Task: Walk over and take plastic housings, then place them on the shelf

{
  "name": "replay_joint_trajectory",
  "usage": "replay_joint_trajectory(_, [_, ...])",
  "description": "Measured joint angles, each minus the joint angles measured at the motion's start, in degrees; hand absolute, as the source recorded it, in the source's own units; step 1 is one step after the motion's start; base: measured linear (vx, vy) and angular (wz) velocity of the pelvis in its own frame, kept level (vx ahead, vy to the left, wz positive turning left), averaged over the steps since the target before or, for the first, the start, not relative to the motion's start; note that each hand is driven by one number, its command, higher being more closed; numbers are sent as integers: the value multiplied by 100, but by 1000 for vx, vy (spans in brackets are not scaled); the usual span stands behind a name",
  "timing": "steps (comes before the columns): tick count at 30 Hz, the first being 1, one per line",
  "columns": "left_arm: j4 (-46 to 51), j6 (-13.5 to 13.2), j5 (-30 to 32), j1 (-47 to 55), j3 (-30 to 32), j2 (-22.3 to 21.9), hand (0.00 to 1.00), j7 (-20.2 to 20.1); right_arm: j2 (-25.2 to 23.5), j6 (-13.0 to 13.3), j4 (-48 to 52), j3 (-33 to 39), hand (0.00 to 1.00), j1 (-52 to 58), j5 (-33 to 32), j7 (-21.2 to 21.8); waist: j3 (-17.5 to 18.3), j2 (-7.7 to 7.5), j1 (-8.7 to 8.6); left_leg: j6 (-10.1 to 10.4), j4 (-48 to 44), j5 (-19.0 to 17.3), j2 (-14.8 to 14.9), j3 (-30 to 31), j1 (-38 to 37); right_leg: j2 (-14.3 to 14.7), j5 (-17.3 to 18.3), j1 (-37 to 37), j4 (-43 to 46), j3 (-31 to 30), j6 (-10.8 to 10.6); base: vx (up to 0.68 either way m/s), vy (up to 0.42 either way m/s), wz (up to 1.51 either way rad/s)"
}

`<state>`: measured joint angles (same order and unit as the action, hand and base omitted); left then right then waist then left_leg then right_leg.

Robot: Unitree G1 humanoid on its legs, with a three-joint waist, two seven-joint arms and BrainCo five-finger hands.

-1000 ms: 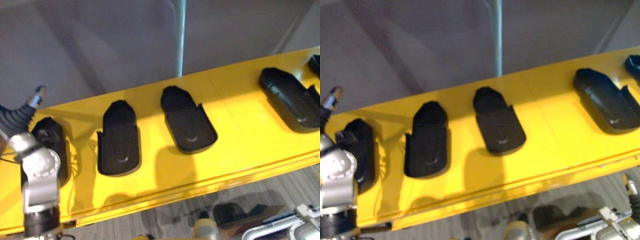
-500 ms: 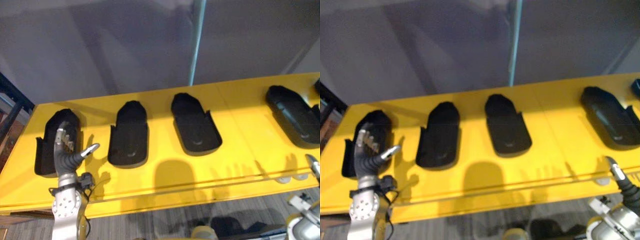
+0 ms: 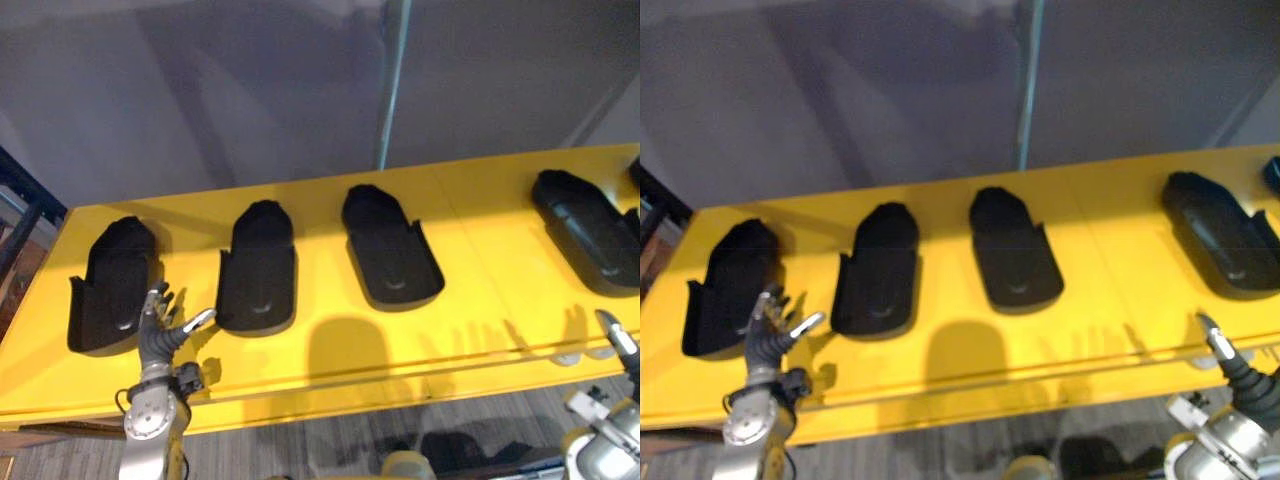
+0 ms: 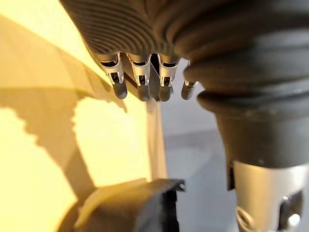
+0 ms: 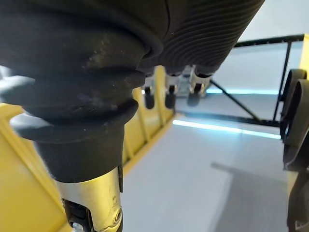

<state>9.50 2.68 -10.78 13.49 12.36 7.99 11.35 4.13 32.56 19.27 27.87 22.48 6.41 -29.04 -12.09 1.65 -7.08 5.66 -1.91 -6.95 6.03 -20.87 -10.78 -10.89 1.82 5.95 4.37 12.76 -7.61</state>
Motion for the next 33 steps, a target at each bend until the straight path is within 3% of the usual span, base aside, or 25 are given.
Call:
replay_joint_trajectory(14, [-408, 79, -8, -321, 32, -6, 0, 1098, 31, 2, -71, -66, 0, 41, -3, -2, -42, -48, -12, -12, 39, 35, -40, 5, -1, -3, 3, -14, 0, -2, 1, 0, 0, 0])
replay_joint_trajectory(33, [-804, -108, -4, -525, 271, -6, 0, 1494, 40, 2, -219, -65, 0, -19, -4, 34, -104, -74, -100, -15, 55, 39, -44, 0, -18, -3, 9, -14, 0, -9, 3, 0, 0, 0])
